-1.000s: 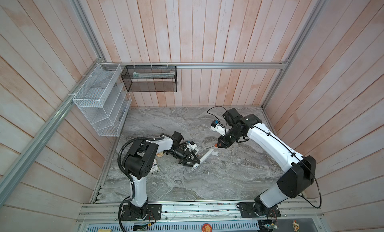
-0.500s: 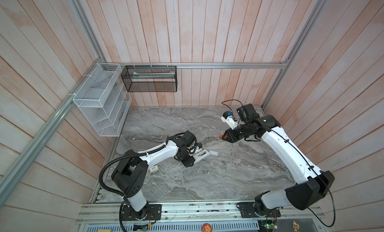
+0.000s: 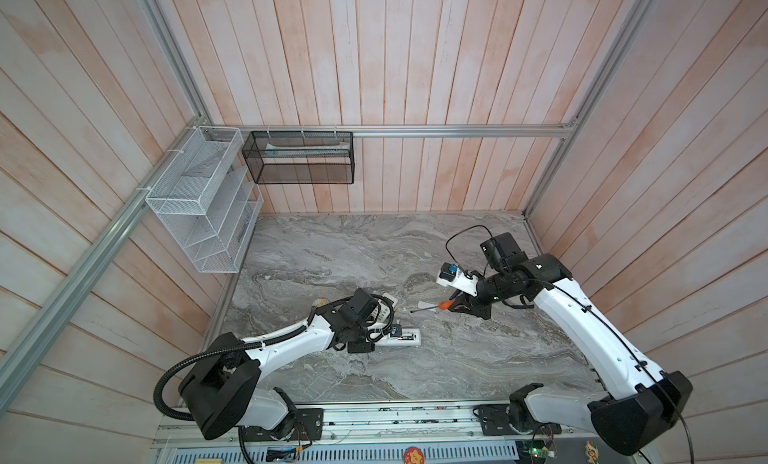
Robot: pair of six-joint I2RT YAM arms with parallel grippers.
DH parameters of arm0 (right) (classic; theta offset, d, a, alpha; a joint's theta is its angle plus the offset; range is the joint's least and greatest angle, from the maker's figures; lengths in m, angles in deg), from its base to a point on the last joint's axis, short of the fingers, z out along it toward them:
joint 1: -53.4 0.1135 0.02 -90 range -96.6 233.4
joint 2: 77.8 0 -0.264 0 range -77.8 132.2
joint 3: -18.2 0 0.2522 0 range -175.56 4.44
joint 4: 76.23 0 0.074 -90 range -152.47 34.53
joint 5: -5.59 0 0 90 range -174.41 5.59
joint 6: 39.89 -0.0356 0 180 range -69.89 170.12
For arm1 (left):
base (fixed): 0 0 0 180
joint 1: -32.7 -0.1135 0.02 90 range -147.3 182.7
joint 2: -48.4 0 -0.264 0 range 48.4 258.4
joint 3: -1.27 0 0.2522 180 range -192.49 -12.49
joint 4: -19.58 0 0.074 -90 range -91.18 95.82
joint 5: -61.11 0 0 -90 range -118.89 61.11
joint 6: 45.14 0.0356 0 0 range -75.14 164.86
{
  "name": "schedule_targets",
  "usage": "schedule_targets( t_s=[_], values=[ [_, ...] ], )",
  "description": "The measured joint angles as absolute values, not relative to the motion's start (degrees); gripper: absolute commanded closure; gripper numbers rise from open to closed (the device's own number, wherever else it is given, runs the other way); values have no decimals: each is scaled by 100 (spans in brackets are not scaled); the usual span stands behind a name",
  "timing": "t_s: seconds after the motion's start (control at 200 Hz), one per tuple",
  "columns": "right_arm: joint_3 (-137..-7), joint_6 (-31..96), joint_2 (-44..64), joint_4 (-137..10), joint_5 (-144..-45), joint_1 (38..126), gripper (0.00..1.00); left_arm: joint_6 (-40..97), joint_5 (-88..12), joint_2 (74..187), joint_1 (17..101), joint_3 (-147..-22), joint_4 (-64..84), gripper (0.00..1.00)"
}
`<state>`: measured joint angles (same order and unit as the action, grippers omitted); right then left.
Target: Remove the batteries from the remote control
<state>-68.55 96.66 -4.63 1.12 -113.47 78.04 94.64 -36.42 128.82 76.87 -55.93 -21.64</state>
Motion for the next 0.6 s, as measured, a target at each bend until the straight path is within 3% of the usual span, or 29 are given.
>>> schedule_targets(
  t_s=[0.26, 0.6],
  values=[
    [-6715, 11159, 61, 11, -11520, 8021, 100, 9932, -3810, 12532, 7785, -5121, -2077, 100],
    [-6735, 10785, 173, 370, -11352, 9111, 100, 9989, -3718, 12548, 7746, -5104, -2254, 100]
  ],
)
